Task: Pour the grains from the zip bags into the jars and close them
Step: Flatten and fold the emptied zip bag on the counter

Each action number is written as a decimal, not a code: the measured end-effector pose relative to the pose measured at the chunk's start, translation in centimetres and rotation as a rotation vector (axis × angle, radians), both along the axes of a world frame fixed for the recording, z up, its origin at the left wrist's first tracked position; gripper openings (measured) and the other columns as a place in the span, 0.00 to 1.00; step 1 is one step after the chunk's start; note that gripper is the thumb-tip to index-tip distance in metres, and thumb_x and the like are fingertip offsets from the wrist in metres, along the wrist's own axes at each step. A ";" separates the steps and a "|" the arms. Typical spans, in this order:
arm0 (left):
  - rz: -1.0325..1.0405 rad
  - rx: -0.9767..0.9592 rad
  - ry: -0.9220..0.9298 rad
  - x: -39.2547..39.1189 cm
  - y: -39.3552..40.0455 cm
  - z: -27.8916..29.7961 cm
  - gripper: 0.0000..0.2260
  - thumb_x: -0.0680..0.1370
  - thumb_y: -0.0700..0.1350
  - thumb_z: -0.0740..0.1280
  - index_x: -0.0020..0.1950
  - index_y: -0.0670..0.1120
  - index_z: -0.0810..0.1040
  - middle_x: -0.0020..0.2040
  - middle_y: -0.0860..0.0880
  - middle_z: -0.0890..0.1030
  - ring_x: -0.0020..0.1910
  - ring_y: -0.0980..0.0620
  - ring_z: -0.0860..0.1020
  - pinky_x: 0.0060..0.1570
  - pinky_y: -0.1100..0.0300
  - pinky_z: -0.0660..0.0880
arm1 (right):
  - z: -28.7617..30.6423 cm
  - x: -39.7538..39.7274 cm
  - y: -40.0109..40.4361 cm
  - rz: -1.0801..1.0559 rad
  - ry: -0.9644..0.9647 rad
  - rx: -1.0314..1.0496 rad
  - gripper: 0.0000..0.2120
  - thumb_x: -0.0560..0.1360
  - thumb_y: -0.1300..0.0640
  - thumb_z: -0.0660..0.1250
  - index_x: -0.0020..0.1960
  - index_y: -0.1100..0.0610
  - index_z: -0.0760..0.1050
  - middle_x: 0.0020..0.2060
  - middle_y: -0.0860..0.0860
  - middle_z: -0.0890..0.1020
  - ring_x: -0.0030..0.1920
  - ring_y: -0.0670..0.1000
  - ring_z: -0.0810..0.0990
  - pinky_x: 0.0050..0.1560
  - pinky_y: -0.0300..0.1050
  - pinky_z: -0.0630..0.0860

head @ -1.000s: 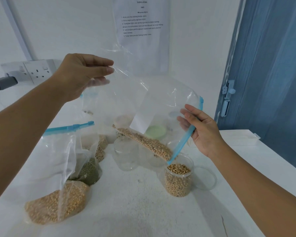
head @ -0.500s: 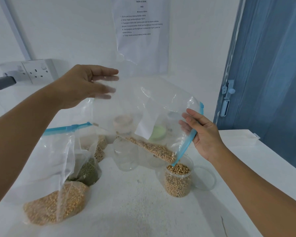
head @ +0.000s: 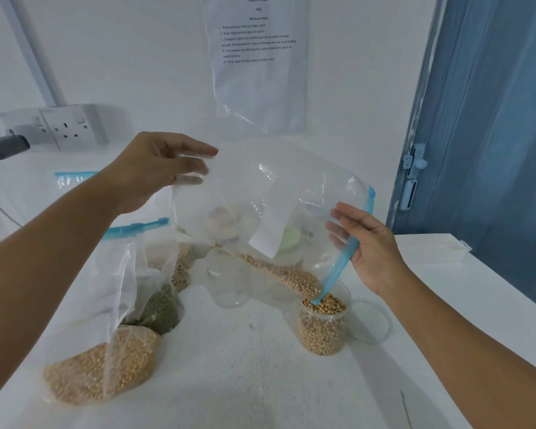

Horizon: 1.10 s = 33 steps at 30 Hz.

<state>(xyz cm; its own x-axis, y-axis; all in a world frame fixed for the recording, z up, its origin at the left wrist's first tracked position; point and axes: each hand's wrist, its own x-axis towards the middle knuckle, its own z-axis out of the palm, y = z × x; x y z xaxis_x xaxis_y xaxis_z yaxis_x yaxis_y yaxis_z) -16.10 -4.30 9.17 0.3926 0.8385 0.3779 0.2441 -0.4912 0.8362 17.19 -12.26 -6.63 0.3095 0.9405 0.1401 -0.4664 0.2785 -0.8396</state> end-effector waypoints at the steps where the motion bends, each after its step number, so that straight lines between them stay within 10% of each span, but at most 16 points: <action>1: 0.004 0.001 -0.012 0.1 0.0 -0.1 0.11 0.78 0.33 0.70 0.59 0.42 0.85 0.56 0.37 0.84 0.51 0.45 0.84 0.58 0.51 0.83 | -0.1 -0.1 0.0 0.007 -0.018 -0.004 0.17 0.71 0.60 0.73 0.59 0.56 0.84 0.58 0.53 0.86 0.60 0.56 0.85 0.65 0.54 0.80; 18: 0.045 -0.084 -0.041 -1.4 -1.1 -3.0 0.19 0.81 0.32 0.66 0.51 0.54 0.90 0.66 0.57 0.82 0.69 0.64 0.75 0.75 0.57 0.66 | -1.4 -0.6 0.7 -0.027 -0.051 -0.004 0.13 0.77 0.71 0.69 0.54 0.57 0.87 0.49 0.54 0.85 0.48 0.53 0.86 0.50 0.45 0.84; 24: 0.027 -0.158 0.032 -3.3 -0.2 -3.5 0.18 0.81 0.28 0.62 0.46 0.51 0.80 0.57 0.47 0.79 0.58 0.42 0.78 0.73 0.44 0.69 | -1.4 -0.4 0.7 -0.033 -0.034 -0.013 0.13 0.77 0.71 0.69 0.54 0.58 0.86 0.49 0.54 0.86 0.48 0.53 0.87 0.49 0.45 0.84; 27: 0.039 -0.230 0.130 -4.1 0.2 -3.7 0.11 0.77 0.39 0.76 0.50 0.50 0.75 0.60 0.43 0.76 0.61 0.33 0.79 0.72 0.39 0.72 | -1.5 -0.4 0.7 -0.030 -0.030 -0.021 0.13 0.77 0.71 0.69 0.55 0.58 0.86 0.49 0.54 0.86 0.48 0.53 0.87 0.48 0.44 0.84; 30: 0.041 -0.233 0.276 -4.3 -0.1 -3.3 0.36 0.54 0.60 0.87 0.54 0.52 0.74 0.65 0.42 0.76 0.63 0.34 0.81 0.69 0.38 0.75 | -1.5 -0.3 0.7 -0.033 -0.017 -0.022 0.12 0.76 0.70 0.70 0.54 0.57 0.87 0.49 0.53 0.86 0.48 0.53 0.86 0.49 0.44 0.84; 33: 0.057 -0.168 0.298 -3.7 0.0 -3.3 0.35 0.57 0.59 0.87 0.54 0.53 0.72 0.63 0.45 0.79 0.54 0.42 0.83 0.57 0.45 0.78 | -1.6 -0.2 0.7 -0.027 0.004 -0.023 0.13 0.70 0.65 0.73 0.52 0.56 0.88 0.49 0.54 0.86 0.48 0.53 0.86 0.49 0.45 0.84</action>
<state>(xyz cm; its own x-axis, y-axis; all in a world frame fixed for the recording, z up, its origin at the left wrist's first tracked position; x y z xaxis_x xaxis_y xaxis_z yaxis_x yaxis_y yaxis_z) -19.76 -4.30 5.85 0.4151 0.9033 0.1084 0.5127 -0.3307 0.7923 17.03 -11.53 -8.19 0.3353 0.9348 0.1173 -0.4626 0.2718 -0.8438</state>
